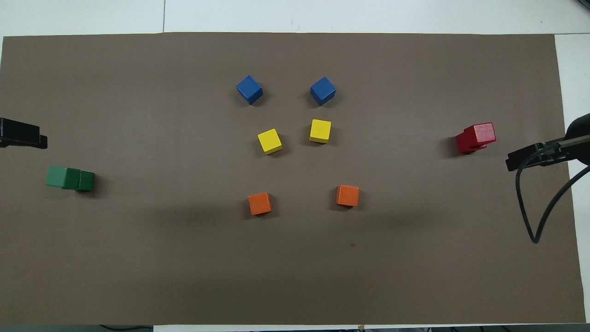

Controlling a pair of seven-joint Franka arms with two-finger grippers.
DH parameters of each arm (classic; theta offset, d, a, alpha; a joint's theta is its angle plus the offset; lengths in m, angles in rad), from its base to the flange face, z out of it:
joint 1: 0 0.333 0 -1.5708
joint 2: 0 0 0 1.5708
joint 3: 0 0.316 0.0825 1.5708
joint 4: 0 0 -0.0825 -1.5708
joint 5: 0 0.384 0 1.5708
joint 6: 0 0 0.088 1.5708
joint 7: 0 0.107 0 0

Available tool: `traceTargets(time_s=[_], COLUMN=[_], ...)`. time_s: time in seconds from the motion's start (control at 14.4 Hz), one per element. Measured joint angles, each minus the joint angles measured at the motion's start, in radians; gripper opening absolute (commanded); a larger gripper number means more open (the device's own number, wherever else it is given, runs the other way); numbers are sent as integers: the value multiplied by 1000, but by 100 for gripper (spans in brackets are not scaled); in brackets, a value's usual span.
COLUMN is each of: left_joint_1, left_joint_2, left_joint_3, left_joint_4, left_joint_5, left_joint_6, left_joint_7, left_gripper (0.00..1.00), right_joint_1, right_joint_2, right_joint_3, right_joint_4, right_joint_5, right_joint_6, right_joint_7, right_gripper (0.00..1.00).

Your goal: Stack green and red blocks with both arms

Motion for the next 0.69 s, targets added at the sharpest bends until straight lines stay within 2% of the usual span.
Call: traceTargets(time_s=[0.69], left_joint_1=[0], left_joint_2=[0], left_joint_3=[0], left_joint_4=[0], left_joint_5=[0], left_joint_6=[0], left_joint_7=[0], left_gripper=[100], right_joint_1=[0], right_joint_2=[19], right_joint_3=[0], right_joint_4=[16], right_joint_5=[0], right_joint_6=[0], right_joint_7=[33], right_gripper=[100])
